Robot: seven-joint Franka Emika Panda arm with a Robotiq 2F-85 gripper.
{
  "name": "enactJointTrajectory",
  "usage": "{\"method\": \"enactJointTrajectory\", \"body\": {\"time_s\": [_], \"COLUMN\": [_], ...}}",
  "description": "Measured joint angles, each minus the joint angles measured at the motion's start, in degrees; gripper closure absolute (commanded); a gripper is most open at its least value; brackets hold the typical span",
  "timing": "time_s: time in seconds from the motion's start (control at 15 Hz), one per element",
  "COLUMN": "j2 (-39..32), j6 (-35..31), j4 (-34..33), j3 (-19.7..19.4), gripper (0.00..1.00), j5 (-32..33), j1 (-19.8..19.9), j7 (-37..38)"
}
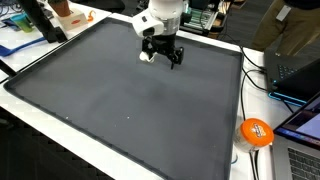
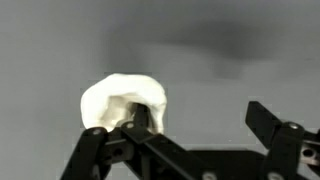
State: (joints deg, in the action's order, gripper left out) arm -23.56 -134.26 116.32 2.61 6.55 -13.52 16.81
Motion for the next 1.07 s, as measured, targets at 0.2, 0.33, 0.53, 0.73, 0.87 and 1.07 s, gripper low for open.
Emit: {"method": "enactJointTrajectory", "body": {"time_s": [0.2,0.33,0.53,0.73,0.87,1.07], "j2": [0.36,0.11,-0.35,-0.23,0.05,0.17], "j6": [2.2,5.28,6.4,5.24,4.98,5.94], "j4": [0.05,-0.23,-0.44,-0.53,-0.6,-0.8], "j3": [-0.73,0.09,0.23,0.76,2.67,5.0], "gripper": [0.0,0.0,0.0,0.0,0.0,0.0], "j5": [3.63,1.93,0.42,-1.0,-5.51,-12.05], "j1": [-0.57,0.2,1.65,3.4,5.18,7.56], "j7": [1.62,-0.88,-4.45,-8.96,-15.02,-21.35]}}
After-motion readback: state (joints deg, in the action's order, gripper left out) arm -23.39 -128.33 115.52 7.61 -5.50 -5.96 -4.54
